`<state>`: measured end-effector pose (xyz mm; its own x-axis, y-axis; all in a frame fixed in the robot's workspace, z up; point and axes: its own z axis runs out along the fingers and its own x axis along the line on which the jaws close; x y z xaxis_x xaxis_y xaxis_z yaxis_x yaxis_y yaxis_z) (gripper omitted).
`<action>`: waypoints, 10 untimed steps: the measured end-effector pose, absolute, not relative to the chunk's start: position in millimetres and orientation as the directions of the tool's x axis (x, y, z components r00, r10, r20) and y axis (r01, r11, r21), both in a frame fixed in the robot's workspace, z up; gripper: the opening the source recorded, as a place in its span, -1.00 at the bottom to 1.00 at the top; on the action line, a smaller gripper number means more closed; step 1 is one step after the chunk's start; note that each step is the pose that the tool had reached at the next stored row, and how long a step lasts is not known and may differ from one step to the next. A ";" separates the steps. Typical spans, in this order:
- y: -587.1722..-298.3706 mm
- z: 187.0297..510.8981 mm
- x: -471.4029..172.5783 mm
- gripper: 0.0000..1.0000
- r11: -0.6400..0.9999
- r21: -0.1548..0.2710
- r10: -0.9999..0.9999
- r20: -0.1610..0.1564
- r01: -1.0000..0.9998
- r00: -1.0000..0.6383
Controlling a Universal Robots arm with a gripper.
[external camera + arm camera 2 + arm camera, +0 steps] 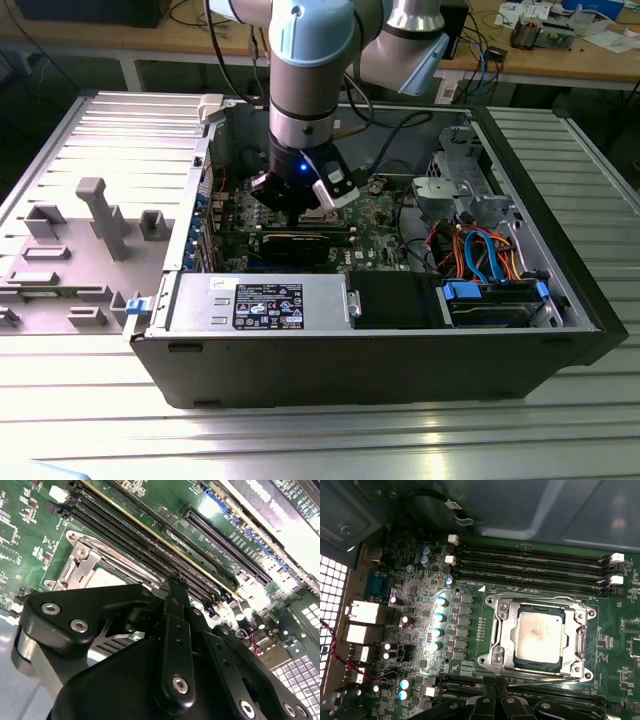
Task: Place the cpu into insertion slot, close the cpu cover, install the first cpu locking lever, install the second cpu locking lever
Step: 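Install the second cpu locking lever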
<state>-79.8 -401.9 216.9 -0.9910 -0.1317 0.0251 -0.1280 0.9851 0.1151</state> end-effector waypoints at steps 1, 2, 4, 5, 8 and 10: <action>-401.9 216.9 -79.9 -0.79 0.985 0.117 -0.132 0.025 -0.128 -0.991; -402.6 216.7 -80.2 -0.79 0.985 0.120 -0.132 0.024 -0.128 -0.991; -403.9 216.7 -80.9 -0.79 0.984 0.120 -0.132 0.024 -0.128 -0.991; -404.5 216.7 -81.7 -0.79 0.984 0.120 -0.132 0.024 -0.128 -0.991; -404.8 216.6 -82.6 -0.79 0.984 0.120 -0.132 0.024 -0.128 -0.991; -405.1 216.6 -83.2 -0.79 0.984 0.120 -0.132 0.024 -0.128 -0.991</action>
<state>-83.2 -405.1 216.6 -0.9910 -0.1318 0.0244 -0.1280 0.9845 0.1201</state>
